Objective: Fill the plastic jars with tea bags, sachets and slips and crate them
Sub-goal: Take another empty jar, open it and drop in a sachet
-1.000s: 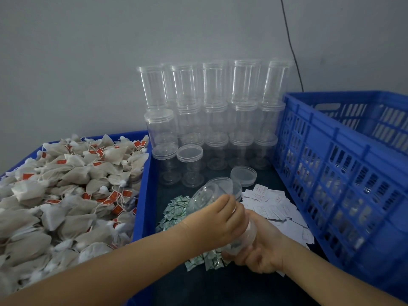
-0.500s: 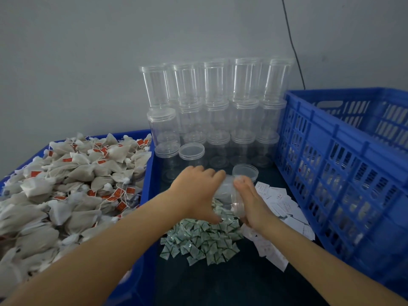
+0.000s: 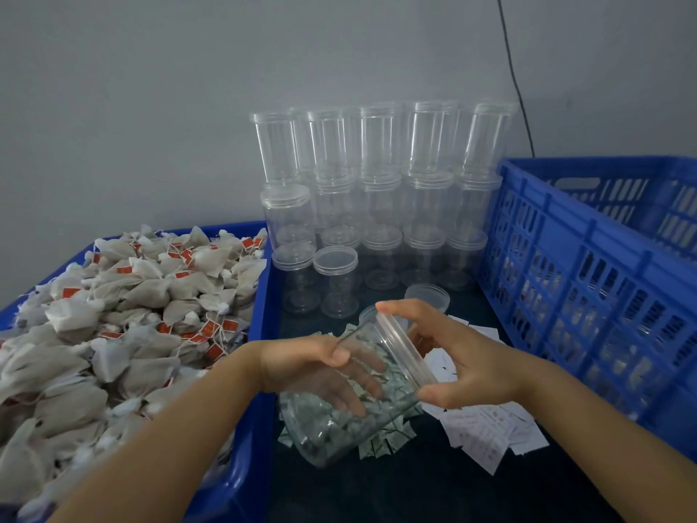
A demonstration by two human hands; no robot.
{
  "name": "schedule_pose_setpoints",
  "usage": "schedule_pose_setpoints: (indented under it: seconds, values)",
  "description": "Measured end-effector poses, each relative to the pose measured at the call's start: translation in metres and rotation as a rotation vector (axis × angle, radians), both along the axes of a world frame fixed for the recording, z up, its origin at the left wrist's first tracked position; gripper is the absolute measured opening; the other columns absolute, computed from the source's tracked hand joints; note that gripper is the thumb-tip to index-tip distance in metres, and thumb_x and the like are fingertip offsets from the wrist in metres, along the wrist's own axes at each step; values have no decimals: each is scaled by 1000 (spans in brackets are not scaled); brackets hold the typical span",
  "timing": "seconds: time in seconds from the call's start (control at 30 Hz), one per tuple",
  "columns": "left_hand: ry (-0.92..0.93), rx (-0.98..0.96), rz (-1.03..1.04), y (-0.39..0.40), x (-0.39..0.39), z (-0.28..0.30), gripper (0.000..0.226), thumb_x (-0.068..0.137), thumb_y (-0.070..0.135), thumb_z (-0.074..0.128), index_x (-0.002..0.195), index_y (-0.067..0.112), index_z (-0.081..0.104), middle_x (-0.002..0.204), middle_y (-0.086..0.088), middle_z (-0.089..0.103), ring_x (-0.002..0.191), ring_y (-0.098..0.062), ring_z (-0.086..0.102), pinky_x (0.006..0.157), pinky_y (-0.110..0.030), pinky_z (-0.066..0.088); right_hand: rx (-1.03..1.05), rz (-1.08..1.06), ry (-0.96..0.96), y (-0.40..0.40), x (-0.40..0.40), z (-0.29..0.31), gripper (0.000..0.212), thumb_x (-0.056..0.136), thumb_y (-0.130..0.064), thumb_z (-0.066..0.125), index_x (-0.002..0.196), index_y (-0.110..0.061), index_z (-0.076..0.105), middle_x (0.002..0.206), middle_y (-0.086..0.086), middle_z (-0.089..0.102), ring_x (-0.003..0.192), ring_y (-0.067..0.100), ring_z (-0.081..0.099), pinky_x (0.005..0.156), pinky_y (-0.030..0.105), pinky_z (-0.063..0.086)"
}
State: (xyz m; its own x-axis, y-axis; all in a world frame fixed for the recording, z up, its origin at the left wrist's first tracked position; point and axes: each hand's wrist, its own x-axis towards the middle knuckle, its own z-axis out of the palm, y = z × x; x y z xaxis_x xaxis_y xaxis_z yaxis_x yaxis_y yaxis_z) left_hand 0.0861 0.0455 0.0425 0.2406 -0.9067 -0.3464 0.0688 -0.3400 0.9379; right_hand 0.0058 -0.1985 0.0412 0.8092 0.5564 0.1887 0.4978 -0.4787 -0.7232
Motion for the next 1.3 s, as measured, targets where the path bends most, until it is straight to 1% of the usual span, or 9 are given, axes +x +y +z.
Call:
schedule_pose_setpoints:
  seconds: [0.17,0.33,0.5,0.6,0.7,0.87,0.93,1.13,1.3]
  values:
    - [187,-18,-150,5,5,-1,75,74,64,59,129,13,52,118,-9,61,99,-23,63,89,-34,47,-24,87,-1,3,-8,19,91,69,-11,78,134,-60,37,143,-26,33,128,5,48,104,17,43]
    - [300,-160,30,11,9,-6,71,89,52,45,135,-2,37,118,-12,60,100,-28,63,89,-41,47,165,-59,-64,-19,-10,47,81,60,-29,83,125,-57,45,137,-24,45,128,8,56,99,23,52]
    - [72,-306,346,1,8,-7,107,55,55,81,139,5,37,127,-12,54,114,-28,53,99,-46,42,556,-516,-155,-50,22,28,84,69,-10,88,128,-47,42,133,-7,52,112,-5,57,85,8,49]
    - [-92,-307,530,-1,10,-10,96,53,41,79,137,12,43,123,-3,61,113,-22,56,98,-41,45,609,-776,-154,-61,53,1,61,83,-6,76,126,-32,41,136,2,47,108,1,55,73,3,47]
    - [-218,-297,659,0,14,-14,82,58,37,73,133,17,46,127,1,60,118,-19,57,99,-39,44,647,-960,-56,-64,84,-28,63,80,-11,81,122,-20,35,134,7,46,110,17,57,72,9,46]
    - [-298,-266,774,-1,17,-20,80,54,36,83,126,29,47,124,5,62,113,-8,60,90,-28,50,474,-1156,102,-61,133,-64,77,78,-19,86,138,-4,40,137,14,44,110,21,50,85,30,40]
    - [-317,-240,787,-2,18,-20,75,55,36,83,120,35,47,122,8,62,112,-4,60,85,-23,51,440,-1167,156,-57,147,-71,74,81,-17,84,141,-2,42,137,16,48,108,22,50,85,33,41]
    - [-336,-206,786,-5,20,-21,75,56,34,84,120,35,46,125,13,59,119,-4,55,104,-35,44,195,-1186,220,-59,168,-84,68,89,-18,74,146,0,42,150,19,44,130,37,50,99,42,45]
    - [-343,-212,771,-5,21,-22,75,51,38,87,115,39,47,115,22,62,111,3,57,99,-28,46,120,-1163,232,-60,166,-82,61,92,-17,70,146,-3,44,150,17,44,131,35,49,101,41,43]
